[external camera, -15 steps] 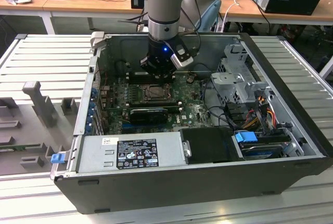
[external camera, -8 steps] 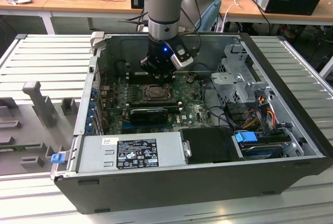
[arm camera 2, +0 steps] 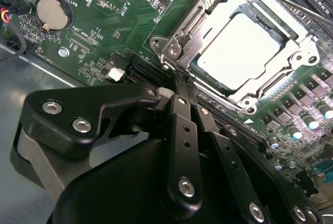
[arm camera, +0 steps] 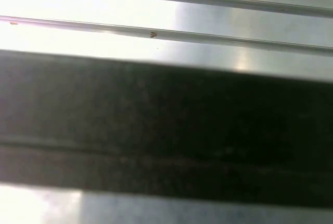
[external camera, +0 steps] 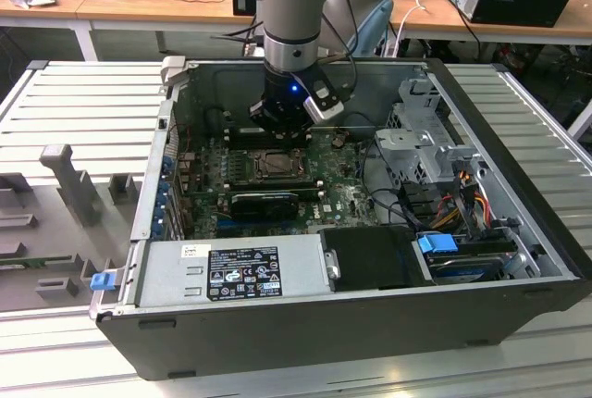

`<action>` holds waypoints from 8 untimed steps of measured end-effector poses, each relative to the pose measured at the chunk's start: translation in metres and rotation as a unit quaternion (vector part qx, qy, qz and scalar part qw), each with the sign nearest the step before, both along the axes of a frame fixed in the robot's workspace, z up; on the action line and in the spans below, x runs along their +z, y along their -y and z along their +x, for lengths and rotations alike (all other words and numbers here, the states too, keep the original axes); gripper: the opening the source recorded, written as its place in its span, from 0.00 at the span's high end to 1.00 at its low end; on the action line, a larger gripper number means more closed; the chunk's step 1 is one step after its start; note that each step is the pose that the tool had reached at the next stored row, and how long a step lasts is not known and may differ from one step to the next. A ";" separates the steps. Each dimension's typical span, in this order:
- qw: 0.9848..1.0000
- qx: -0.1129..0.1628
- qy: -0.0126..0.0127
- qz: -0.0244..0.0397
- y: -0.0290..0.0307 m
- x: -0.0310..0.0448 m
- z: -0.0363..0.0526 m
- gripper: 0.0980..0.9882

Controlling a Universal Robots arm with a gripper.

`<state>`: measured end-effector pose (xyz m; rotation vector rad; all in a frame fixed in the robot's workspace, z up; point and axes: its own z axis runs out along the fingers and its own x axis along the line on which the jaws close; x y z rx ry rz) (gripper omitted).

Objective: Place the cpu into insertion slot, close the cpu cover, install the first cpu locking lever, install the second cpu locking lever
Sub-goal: 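Install the first cpu locking lever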

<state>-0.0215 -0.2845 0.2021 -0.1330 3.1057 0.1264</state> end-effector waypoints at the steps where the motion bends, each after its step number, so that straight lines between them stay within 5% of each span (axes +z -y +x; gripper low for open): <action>1: 1.000 0.000 0.000 0.000 0.0003 0.0000 0.0000 0.99; 8: 1.000 0.000 0.000 0.000 0.0009 0.0012 0.0000 0.99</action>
